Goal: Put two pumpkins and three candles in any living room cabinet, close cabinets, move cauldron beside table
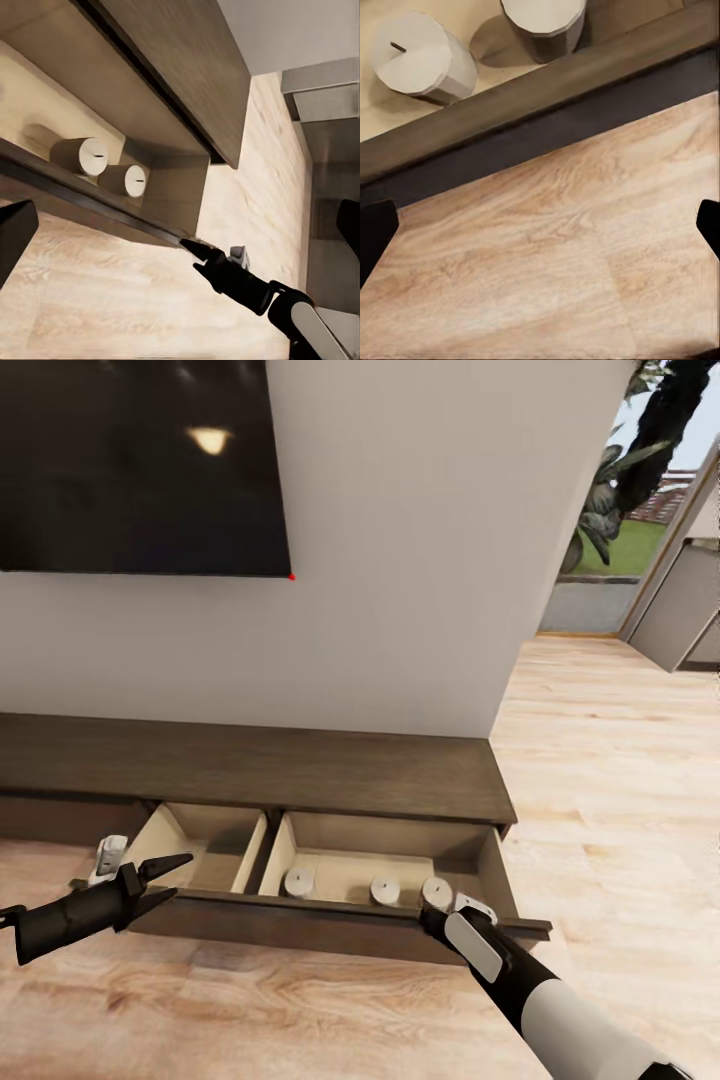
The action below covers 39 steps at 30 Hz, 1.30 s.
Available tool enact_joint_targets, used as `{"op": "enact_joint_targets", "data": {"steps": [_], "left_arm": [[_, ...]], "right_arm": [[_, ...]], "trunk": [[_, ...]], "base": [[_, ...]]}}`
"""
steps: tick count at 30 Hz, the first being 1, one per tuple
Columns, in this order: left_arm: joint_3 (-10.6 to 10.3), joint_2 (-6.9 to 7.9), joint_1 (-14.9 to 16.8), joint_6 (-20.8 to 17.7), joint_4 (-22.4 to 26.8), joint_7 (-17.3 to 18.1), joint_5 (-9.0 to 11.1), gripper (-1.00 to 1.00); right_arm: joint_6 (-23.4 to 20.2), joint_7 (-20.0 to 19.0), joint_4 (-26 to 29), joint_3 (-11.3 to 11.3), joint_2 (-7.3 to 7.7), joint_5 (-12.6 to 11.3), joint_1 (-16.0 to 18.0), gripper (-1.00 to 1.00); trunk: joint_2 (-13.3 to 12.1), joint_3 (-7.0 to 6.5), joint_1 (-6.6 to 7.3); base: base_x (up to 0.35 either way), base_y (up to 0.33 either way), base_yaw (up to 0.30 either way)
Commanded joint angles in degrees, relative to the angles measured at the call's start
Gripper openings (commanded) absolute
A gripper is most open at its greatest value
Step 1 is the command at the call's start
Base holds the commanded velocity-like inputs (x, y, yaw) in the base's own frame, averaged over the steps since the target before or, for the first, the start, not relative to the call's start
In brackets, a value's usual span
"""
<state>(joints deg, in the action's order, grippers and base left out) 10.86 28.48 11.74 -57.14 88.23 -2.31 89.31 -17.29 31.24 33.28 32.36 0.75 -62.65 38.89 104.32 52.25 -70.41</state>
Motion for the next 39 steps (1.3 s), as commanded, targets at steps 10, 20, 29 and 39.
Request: {"op": "enact_joint_targets", "data": {"steps": [10, 20, 29, 39], "left_arm": [[0.0, 0.0, 0.0, -0.2, 0.0, -0.3, 0.0, 1.0], [0.0, 0.0, 0.0, -0.2, -0.1, -0.5, -0.3, 1.0], [0.0, 0.0, 0.0, -0.1, -0.1, -0.7, -1.1, 1.0], [-0.1, -0.05, 0.0, -0.1, -0.1, -0.7, -1.5, 1.0]], "right_arm": [[-0.8, 0.3, 0.7, 2.6, 0.04, 0.6, 0.0, 1.0], [-1.9, 0.3, 1.2, 4.2, -0.03, 2.3, 0.0, 1.0], [-2.0, 0.3, 1.2, 4.2, -0.06, 2.3, 0.0, 1.0], [-2.0, -3.7, 1.0, 4.0, 0.12, 2.3, 0.0, 1.0]], "trunk": [[-4.0, -1.76, 2.24], [-8.0, -3.55, 4.44], [-8.8, -3.91, 4.88], [-8.8, -4.09, 4.88]], "base": [[-0.32, 0.099, 0.0], [-0.084, 0.015, 0.0], [0.083, 0.0, -0.003], [-0.048, 0.048, -0.051]]}}
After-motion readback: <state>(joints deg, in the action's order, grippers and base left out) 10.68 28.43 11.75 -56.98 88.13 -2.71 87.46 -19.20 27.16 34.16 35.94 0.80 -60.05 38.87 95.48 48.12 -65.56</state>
